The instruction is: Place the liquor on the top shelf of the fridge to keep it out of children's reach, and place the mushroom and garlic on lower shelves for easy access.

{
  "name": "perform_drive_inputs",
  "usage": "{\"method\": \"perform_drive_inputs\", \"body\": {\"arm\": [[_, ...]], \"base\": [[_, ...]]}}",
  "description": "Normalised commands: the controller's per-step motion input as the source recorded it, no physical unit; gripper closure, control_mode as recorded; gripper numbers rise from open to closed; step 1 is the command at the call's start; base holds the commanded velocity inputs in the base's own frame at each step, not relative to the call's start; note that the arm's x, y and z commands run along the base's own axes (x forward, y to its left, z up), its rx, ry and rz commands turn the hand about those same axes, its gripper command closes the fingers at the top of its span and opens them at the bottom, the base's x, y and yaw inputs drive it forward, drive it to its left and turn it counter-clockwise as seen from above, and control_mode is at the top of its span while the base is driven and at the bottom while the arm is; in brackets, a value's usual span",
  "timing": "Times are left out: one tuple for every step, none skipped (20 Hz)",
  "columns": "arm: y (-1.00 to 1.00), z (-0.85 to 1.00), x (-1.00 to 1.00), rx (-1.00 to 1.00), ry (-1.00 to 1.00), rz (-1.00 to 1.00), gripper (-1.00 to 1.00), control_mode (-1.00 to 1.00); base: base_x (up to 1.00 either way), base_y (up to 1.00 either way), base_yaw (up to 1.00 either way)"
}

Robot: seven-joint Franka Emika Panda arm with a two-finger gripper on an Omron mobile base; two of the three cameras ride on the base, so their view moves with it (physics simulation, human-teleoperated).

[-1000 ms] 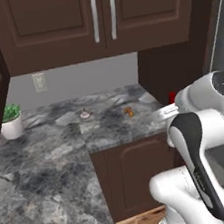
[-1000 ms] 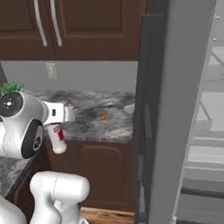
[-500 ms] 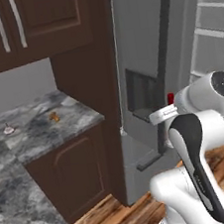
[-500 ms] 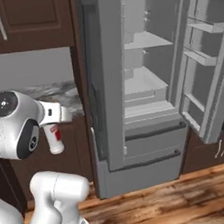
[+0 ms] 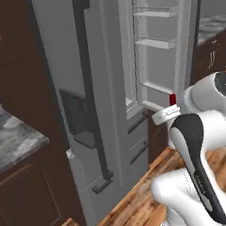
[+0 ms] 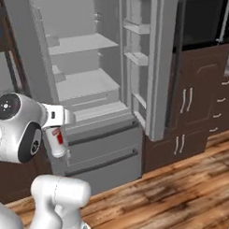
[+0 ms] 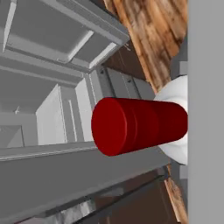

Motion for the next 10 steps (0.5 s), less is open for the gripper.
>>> {"method": "perform_drive_inputs", "body": {"arm": [[0.00,0.00,0.00,0.00,0.00,0.00,1.00,1.00],[0.00,0.00,0.00,0.00,0.00,0.00,1.00,1.00],[0.00,0.00,0.00,0.00,0.00,0.00,1.00,1.00],[0.00,0.00,0.00,0.00,0.00,0.00,1.00,1.00],[0.00,0.00,0.00,0.00,0.00,0.00,1.00,1.00],[0.00,0.00,0.00,0.00,0.00,0.00,1.00,1.00],[0.00,0.00,0.00,0.00,0.00,0.00,1.00,1.00],[0.00,0.00,0.00,0.00,0.00,0.00,1.00,1.00],[0.00,0.00,0.00,0.00,0.00,0.00,1.00,1.00],[0.00,0.00,0.00,0.00,0.00,0.00,1.00,1.00]], "base": [[0.30,-0.93,0.05],[0.36,-0.86,0.15],[0.41,-0.83,0.28],[0.44,-0.80,0.37],[0.49,-0.72,0.41],[0.54,-0.63,0.45],[0.51,-0.61,0.48],[0.51,-0.59,0.50],[0.48,-0.51,0.51],[0.46,-0.51,0.52]]}}
